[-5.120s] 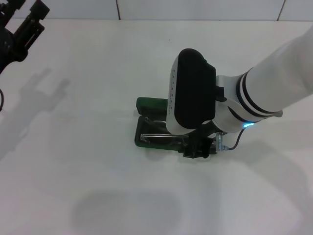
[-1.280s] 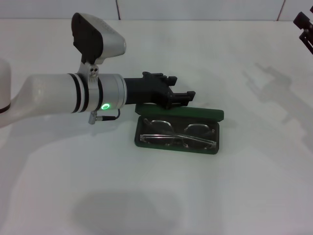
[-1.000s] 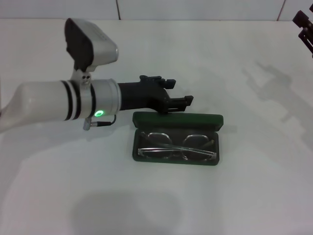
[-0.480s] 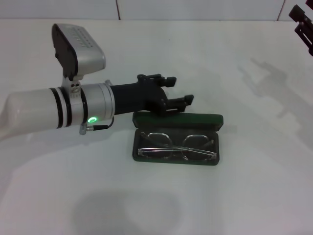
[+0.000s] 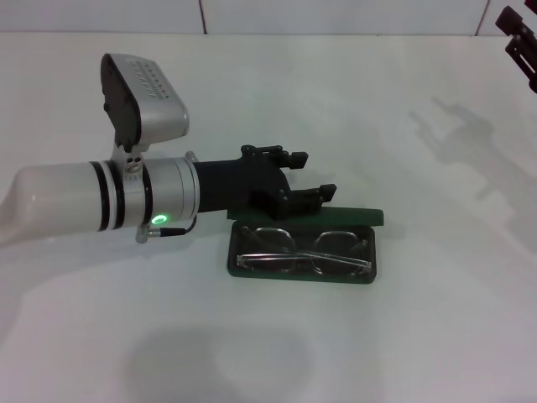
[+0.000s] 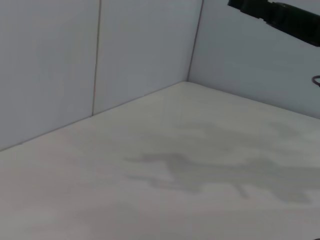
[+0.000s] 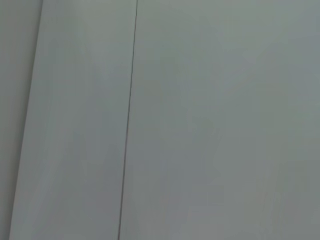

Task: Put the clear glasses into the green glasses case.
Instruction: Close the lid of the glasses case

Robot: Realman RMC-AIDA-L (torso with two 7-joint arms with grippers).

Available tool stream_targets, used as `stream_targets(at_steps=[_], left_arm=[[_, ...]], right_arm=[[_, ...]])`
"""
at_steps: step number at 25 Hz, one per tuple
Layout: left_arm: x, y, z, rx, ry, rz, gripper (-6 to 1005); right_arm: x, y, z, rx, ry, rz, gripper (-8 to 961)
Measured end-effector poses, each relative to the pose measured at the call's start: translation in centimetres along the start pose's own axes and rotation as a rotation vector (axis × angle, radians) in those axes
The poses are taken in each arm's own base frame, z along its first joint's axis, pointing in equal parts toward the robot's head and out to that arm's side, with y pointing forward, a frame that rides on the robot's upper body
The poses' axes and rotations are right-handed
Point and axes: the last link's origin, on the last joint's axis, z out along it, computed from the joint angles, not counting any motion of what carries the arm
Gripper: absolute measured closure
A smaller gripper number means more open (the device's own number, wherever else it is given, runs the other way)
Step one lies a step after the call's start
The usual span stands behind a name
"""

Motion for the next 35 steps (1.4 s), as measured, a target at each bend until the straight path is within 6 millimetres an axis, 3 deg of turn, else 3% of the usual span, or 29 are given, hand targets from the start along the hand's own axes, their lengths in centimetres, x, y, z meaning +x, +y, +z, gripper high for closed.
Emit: stream_targets(at_steps=[15, 24, 35], left_arm=[[-1.5, 1.0, -0.7, -0.033, 0.001, -0.033, 296], [-0.5, 1.7, -1.2, -0.106, 0.059, -0.049, 297], [-0.2, 1.0, -0.9, -0.086, 0.023, -0.037, 299]], right_arm=[[0.1, -0.2, 0.2, 0.008, 0.011, -0.024, 521], [0.1, 0.0, 0.2, 0.003, 0.006, -0.023, 519], [0.2, 0.3, 0.2, -0.003, 0.0, -0.016, 517]])
